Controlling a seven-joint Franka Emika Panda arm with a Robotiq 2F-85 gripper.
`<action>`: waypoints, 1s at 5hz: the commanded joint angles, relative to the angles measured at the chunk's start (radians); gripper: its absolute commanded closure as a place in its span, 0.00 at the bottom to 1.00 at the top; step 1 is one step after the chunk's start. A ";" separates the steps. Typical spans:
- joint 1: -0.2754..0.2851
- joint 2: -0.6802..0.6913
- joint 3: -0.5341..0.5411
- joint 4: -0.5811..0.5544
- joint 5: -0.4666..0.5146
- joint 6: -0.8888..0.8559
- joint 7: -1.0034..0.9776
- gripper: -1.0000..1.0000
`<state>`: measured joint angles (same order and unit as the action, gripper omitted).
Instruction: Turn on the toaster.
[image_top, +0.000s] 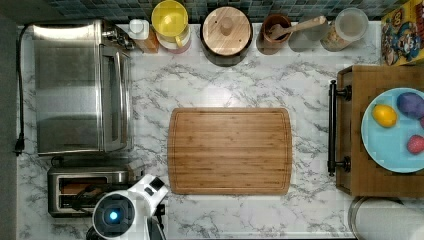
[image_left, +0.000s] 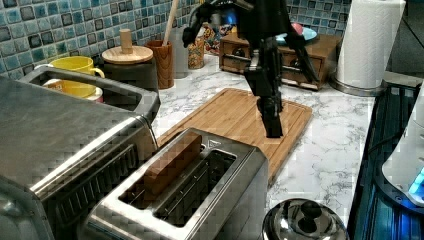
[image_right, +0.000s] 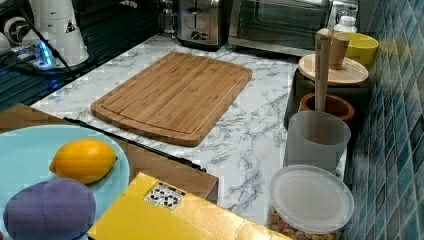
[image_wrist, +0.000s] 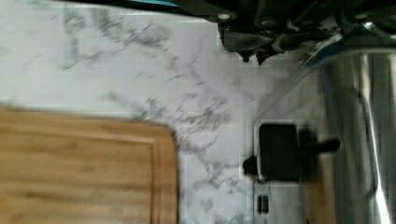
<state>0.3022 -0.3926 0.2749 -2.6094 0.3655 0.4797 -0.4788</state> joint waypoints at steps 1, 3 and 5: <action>-0.001 -0.063 0.022 -0.040 0.089 0.230 0.055 1.00; 0.023 0.026 -0.010 0.035 0.121 0.181 0.019 1.00; 0.032 0.053 0.010 0.043 0.126 0.284 0.047 1.00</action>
<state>0.3188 -0.3484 0.2517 -2.6875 0.4614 0.7432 -0.4766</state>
